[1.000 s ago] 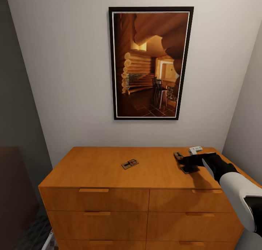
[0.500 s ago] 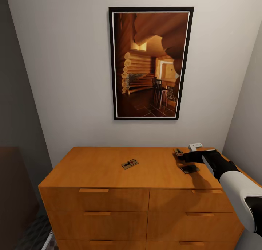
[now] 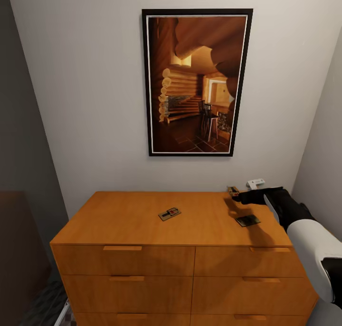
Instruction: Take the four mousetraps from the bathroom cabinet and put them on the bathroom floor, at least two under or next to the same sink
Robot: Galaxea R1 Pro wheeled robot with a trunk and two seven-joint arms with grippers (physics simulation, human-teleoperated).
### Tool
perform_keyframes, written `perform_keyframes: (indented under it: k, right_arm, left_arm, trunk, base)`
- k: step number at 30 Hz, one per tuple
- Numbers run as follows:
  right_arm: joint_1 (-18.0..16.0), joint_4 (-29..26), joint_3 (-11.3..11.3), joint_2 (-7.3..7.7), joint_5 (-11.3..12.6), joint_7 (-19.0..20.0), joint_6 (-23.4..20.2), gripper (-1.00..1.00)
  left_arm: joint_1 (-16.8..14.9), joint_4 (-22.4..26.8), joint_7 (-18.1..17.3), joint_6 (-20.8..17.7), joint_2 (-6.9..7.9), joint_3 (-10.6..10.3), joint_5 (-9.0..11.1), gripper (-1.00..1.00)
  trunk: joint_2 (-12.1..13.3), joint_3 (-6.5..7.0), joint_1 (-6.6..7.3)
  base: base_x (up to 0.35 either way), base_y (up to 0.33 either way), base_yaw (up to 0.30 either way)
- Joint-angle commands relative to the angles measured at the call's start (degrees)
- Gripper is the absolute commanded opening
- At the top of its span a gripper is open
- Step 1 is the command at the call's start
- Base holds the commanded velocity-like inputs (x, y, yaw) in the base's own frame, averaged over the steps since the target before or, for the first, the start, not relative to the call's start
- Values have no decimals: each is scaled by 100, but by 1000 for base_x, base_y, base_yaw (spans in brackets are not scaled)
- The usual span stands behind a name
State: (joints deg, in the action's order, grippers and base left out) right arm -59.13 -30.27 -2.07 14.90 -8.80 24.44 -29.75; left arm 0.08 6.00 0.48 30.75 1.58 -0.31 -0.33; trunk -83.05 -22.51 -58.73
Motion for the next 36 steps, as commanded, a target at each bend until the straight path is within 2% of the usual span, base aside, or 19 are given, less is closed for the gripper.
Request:
perform_keyframes:
  k: [1,5,11,25,36]
  right_arm:
    - [-2,-60,-13,4,-43,43,-73,-100]
    - [-2,-475,-13,4,-43,43,-388,-100]
    - [-2,-707,-13,4,-43,43,-694,-100]
    - [-2,-751,-13,3,-43,43,-751,-100]
    - [-2,-750,-21,4,-43,38,-751,-100]
  left_arm:
    - [1,6,5,10,1,-4,-3,100]
    - [1,6,5,10,1,-4,-4,100]
    - [1,6,5,10,1,-4,-6,100]
    - [1,6,5,8,1,-4,-2,100]
    - [1,2,1,10,1,-4,-2,100]
  trunk:
    - [-3,-6,0]
    - [-3,-6,0]
    - [-3,-6,0]
    - [-3,-6,0]
    - [-3,-6,0]
  base:
    - [0,0,0]
    - [0,0,0]
    - [0,0,0]
    - [-9,5,0]
    - [-218,148,0]
